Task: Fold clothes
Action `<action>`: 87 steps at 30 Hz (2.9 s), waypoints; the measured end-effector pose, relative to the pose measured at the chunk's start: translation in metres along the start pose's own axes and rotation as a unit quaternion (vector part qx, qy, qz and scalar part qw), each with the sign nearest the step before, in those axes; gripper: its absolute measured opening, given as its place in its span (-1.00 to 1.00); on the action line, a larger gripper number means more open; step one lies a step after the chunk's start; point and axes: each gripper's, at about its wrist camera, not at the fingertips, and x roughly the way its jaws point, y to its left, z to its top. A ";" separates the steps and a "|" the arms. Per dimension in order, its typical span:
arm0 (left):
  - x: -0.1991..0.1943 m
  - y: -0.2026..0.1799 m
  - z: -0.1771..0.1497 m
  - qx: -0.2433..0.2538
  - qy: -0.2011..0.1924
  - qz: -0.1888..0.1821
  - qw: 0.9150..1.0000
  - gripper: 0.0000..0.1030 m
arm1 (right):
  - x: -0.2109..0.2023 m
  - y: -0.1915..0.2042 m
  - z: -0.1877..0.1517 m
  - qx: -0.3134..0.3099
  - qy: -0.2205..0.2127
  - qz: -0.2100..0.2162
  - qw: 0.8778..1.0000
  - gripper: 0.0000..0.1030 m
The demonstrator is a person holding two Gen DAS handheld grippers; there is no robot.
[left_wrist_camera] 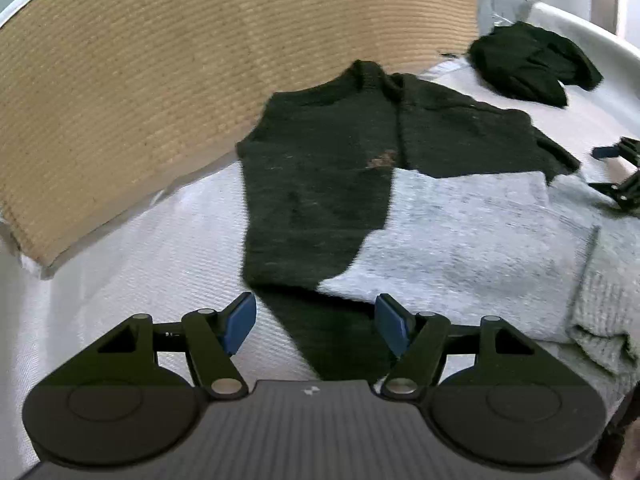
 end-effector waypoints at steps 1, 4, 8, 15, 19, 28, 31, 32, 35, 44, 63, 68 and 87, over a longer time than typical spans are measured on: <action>0.002 -0.004 -0.001 0.010 0.002 -0.004 1.000 0.41 | 0.000 0.000 0.000 0.000 0.000 0.000 1.000 1.00; 0.009 -0.017 -0.008 0.053 0.017 -0.016 0.998 0.47 | 0.000 0.000 0.000 0.000 0.000 0.000 1.000 1.00; 0.017 -0.019 -0.026 0.060 0.045 -0.022 0.997 0.47 | 0.001 0.000 -0.001 -0.001 -0.001 0.000 1.000 1.00; 0.020 -0.020 -0.043 0.028 0.049 -0.040 0.998 0.47 | 0.002 0.001 -0.002 -0.002 -0.001 -0.001 1.000 1.00; 0.017 -0.037 -0.042 0.066 0.038 -0.036 0.996 0.43 | 0.002 0.003 -0.003 -0.003 -0.001 -0.004 1.000 1.00; 0.033 -0.064 -0.041 0.128 0.041 -0.059 0.989 0.34 | 0.003 0.004 -0.001 -0.005 0.004 -0.006 1.000 1.00; 0.041 -0.071 -0.043 0.146 0.048 -0.064 0.986 0.33 | -0.003 0.011 0.002 -0.038 0.000 -0.014 0.999 0.96; 0.042 -0.073 -0.044 0.152 0.048 -0.066 0.985 0.26 | -0.006 0.013 0.004 -0.050 -0.001 -0.017 0.999 0.86; 0.043 -0.076 -0.045 0.154 0.049 -0.087 0.983 -0.15 | -0.022 0.022 0.020 -0.060 -0.004 -0.038 0.998 0.65; 0.043 -0.081 -0.048 0.171 0.033 -0.081 0.981 -0.38 | -0.042 0.096 0.054 -0.078 0.048 0.102 0.991 0.50; 0.044 -0.072 -0.048 0.148 0.013 -0.078 0.986 -0.20 | -0.014 0.163 0.055 -0.129 0.209 0.198 0.949 -0.75; 0.044 -0.067 -0.046 0.144 0.013 -0.077 0.986 -0.12 | -0.039 0.131 0.050 -0.119 0.206 0.188 0.953 -0.85; 0.043 -0.066 -0.046 0.142 0.012 -0.067 0.987 -0.01 | -0.084 0.070 0.045 -0.063 0.154 0.135 0.977 -0.56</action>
